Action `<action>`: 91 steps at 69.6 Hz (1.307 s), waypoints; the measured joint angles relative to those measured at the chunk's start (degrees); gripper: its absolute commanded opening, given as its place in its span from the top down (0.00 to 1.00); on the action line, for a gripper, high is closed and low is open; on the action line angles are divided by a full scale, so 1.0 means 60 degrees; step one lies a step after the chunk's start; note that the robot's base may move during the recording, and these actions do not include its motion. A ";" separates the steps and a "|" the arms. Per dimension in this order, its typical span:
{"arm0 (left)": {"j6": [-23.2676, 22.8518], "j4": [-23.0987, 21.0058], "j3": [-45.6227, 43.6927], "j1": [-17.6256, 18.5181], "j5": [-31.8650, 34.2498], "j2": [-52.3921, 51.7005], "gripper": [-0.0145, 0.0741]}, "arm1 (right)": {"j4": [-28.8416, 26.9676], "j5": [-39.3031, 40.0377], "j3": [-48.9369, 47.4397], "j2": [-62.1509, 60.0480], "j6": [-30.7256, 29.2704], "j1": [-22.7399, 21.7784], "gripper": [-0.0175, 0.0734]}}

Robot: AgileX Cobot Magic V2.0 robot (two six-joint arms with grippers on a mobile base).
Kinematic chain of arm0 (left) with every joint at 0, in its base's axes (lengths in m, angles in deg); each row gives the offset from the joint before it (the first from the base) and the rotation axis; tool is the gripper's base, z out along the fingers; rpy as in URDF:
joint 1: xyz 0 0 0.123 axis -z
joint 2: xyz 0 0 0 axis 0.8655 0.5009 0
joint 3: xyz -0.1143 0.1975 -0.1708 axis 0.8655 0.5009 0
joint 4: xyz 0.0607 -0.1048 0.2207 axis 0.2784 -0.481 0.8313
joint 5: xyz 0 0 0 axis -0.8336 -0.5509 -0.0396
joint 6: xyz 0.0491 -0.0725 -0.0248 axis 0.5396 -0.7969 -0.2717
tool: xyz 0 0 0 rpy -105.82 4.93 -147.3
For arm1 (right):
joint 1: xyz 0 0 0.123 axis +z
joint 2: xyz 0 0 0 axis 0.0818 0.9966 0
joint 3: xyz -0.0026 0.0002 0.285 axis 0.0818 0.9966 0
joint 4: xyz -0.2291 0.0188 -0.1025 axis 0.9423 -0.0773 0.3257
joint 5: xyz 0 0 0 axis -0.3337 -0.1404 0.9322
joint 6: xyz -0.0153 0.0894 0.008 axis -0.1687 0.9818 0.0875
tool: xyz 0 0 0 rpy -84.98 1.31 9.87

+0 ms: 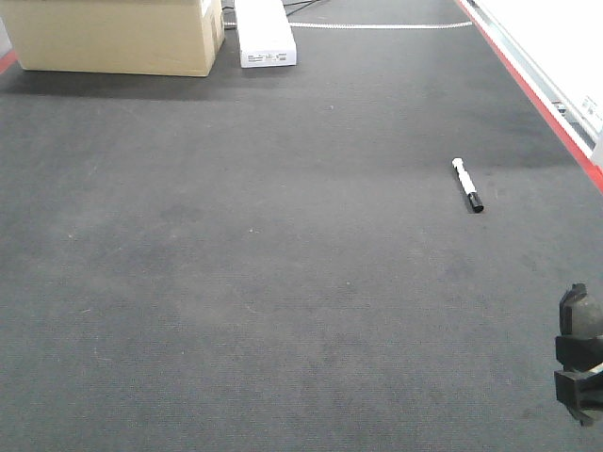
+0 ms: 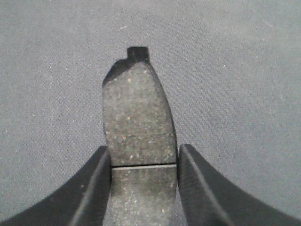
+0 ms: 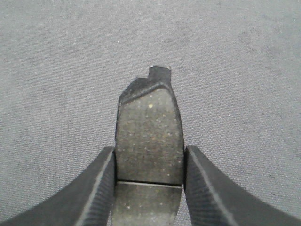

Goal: Move and align brake pads A on conveyor
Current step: 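Drive up to the conveyor belt holding both pads above it, then lower the left gripper and set its brake pad on the belt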

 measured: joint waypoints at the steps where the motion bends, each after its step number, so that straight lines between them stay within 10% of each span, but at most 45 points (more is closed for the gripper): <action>1: 0.0000 0.0000 0.0000 0.0000 0.0015 0.0000 0.84 | 0.0000 0.0000 0.0000 0.0000 0.0000 0.0000 0.78; 26: 0.0081 -0.0416 -0.0447 0.0000 -0.0067 0.0667 0.84 | 0.0000 0.0000 0.0000 0.0000 0.0000 0.0000 0.78; 91: 0.0109 -0.0053 -0.3882 0.0000 0.1964 0.8895 0.83 | 0.0000 0.0000 0.0000 0.0000 0.0000 0.0000 0.78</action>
